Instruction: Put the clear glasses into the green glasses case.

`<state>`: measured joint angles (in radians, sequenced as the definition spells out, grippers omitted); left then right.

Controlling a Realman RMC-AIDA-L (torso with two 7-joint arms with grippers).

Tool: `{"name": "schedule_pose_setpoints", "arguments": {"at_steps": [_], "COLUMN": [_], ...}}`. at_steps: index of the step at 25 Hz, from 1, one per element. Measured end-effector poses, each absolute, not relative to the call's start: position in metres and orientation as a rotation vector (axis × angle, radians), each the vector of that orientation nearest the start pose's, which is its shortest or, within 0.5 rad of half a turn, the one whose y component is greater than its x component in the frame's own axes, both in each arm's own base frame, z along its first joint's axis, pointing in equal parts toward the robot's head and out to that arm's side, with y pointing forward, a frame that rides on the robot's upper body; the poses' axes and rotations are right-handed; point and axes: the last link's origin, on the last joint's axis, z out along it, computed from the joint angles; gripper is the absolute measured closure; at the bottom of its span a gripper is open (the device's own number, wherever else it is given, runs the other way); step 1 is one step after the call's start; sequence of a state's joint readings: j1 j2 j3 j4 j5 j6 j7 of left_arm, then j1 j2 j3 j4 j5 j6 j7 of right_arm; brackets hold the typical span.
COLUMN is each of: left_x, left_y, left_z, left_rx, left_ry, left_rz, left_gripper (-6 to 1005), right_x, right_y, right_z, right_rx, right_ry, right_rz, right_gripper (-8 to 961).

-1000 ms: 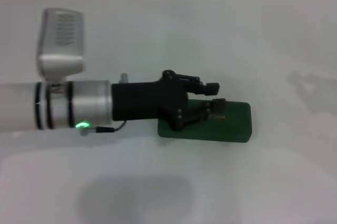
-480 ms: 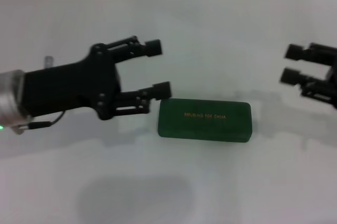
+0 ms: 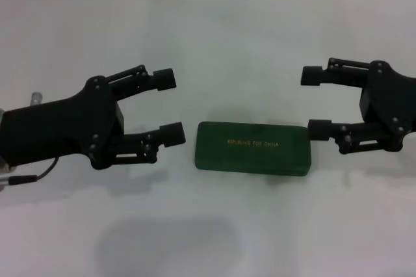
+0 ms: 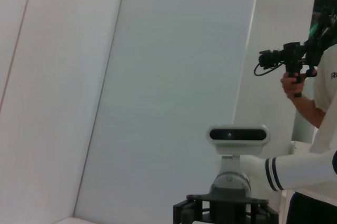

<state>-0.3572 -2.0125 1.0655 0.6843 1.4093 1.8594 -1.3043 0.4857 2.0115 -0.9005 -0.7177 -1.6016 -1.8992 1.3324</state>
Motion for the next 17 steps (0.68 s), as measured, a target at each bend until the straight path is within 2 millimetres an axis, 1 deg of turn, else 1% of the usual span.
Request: {"name": "schedule_pose_setpoints", "arguments": {"at_steps": [1, 6, 17], "left_x": [-0.2319, -0.2353, -0.2370], "left_y": [0.2718, 0.2702, 0.2703], "left_z": [0.0275, 0.0281, 0.0291], "left_rx": [-2.769, -2.776, -2.782], "left_ry": [-0.364, -0.379, -0.377], "left_rz": [-1.306, -1.289, -1.272], "left_gripper": [109, 111, 111], "right_x": [0.2100, 0.2041, 0.2009], "right_y": [0.3002, 0.2989, 0.2990], "right_z": [0.0394, 0.0378, 0.0351], "right_rx": [-2.875, -2.917, -2.932], "right_ry": [0.216, 0.188, 0.189], "right_rz": [1.185, 1.179, 1.185], "right_gripper": [110, 110, 110]}}
